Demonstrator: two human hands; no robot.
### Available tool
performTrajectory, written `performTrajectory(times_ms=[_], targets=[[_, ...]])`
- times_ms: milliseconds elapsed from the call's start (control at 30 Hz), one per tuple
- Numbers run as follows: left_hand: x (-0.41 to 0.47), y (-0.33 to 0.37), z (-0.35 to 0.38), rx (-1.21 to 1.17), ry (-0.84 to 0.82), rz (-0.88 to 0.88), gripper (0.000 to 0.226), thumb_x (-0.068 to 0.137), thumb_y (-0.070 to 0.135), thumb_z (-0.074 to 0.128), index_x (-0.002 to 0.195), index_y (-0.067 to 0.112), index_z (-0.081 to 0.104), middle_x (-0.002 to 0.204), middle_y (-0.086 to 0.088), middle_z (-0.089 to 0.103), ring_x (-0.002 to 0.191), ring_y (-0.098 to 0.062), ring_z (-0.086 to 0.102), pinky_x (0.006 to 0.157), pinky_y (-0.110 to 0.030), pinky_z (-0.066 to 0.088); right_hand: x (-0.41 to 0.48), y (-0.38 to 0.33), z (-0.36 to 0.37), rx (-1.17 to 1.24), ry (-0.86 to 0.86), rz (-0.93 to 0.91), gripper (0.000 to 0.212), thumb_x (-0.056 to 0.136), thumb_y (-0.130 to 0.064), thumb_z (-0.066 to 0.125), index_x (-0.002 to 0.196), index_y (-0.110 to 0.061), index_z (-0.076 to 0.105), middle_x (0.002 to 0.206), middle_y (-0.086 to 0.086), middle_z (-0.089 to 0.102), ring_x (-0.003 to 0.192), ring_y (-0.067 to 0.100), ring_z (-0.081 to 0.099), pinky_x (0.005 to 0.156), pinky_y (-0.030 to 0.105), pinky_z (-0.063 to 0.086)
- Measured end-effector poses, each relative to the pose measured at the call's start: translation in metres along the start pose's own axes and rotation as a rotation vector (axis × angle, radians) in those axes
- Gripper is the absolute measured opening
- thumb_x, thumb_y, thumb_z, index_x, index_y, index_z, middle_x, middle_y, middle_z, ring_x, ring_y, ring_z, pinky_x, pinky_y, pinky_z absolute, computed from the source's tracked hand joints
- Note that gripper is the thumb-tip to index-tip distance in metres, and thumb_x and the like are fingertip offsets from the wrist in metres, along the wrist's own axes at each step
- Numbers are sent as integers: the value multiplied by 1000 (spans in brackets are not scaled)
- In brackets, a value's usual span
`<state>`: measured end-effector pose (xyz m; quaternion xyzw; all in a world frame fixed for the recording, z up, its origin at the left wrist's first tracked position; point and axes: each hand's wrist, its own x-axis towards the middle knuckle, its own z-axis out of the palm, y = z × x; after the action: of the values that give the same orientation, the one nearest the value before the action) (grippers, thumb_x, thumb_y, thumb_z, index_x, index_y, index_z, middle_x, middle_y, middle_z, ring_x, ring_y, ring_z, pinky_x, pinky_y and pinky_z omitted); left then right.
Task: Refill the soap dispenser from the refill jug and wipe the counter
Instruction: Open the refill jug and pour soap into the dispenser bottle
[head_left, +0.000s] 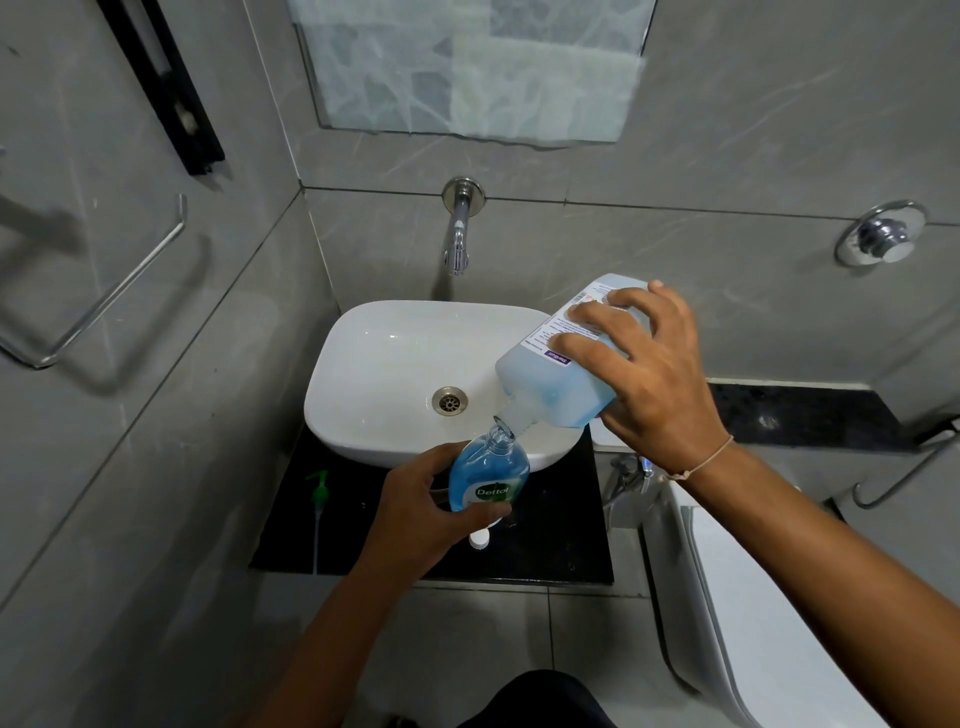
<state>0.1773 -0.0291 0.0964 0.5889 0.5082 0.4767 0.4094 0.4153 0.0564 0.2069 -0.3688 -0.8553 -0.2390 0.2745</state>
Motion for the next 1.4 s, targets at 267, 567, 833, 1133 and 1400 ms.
performTrajectory(times_ms=[267,567,833,1133,1400], targets=[[-1,-4,0,3,-3,2,63,60,54,88,116,35,66,105,15,75,98,-12,72,80,-22,59,-1,-1,1,0,10,-1,45,77,-23,77,119,-21,61,127,12,61,117,39,50,111,57,27],[0,-3,-1,-7,0,19,61,60,51,89,115,34,68,103,15,75,97,-10,72,77,-16,57,1,-3,-3,-2,-5,2,44,75,-23,78,117,-19,66,127,13,62,118,37,48,110,57,27],[-1,-3,-2,-8,-1,22,60,61,50,89,114,36,68,103,14,76,96,-10,72,76,-15,56,3,-4,-3,-2,0,-4,41,76,-21,76,117,-19,66,127,12,62,116,39,50,110,57,27],[-2,-4,-3,4,2,28,56,61,42,91,113,37,69,102,15,76,94,-7,72,75,-13,54,4,-7,-4,7,-7,-3,39,77,-20,74,115,-18,68,126,13,63,116,39,49,110,57,28],[-1,-5,-4,0,3,26,57,61,43,91,114,37,68,102,15,76,93,-8,73,75,-14,55,6,-7,-2,1,5,-13,39,77,-21,75,115,-18,67,126,13,63,116,38,49,110,57,28]])
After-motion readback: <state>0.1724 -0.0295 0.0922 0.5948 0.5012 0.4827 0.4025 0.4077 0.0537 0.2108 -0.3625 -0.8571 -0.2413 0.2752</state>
